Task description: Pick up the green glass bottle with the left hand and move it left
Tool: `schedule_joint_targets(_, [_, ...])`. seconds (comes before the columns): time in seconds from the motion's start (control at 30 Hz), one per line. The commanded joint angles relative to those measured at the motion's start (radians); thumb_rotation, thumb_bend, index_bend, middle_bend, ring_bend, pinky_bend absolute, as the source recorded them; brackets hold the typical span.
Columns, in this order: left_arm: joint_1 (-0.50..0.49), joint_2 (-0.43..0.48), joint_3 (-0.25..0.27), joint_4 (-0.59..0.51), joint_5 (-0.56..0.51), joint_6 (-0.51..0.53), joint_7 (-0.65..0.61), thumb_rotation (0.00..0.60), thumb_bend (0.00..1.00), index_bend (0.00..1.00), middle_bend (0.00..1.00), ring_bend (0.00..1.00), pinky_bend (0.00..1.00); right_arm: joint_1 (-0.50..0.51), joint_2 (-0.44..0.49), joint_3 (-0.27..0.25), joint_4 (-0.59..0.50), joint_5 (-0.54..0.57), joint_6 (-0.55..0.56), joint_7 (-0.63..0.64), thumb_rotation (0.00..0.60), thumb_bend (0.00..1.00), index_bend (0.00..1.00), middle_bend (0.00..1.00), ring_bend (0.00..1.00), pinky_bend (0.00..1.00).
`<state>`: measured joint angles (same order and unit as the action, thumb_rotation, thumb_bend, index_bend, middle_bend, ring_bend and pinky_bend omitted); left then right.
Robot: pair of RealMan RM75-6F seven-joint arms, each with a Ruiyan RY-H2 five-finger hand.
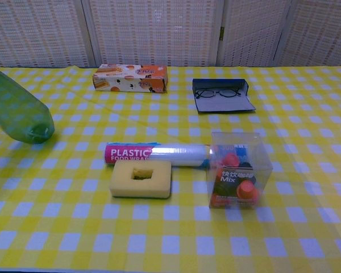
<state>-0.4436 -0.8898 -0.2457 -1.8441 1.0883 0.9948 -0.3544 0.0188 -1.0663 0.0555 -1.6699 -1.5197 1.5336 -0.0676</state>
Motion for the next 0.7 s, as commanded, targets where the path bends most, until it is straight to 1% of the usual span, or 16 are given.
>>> schedule_joint_targets(0.03, [-0.022, 0.049, -0.021, -0.023, -0.088, -0.073, -0.035, 0.600, 0.47, 0.75, 1.00, 1.00, 1.00, -0.001, 0.000, 0.000, 0.000, -0.001, 0.003, 0.001, 0.600, 0.38, 0.00, 0.00, 0.00, 0.00])
schedule_joint_targets(0.33, [-0.041, 0.079, -0.039, -0.020, -0.151, -0.135, -0.051, 0.600, 0.49, 0.75, 1.00, 1.00, 1.00, 0.002, -0.003, 0.000, 0.000, 0.002, -0.005, -0.007, 0.600, 0.37, 0.00, 0.00, 0.00, 0.00])
schedule_joint_targets(0.7, [-0.078, 0.074, -0.057, 0.047, -0.219, -0.254, -0.104, 0.600, 0.53, 0.75, 1.00, 1.00, 1.00, -0.005, 0.003, 0.001, -0.001, -0.007, 0.014, 0.007, 0.600, 0.37, 0.00, 0.00, 0.00, 0.00])
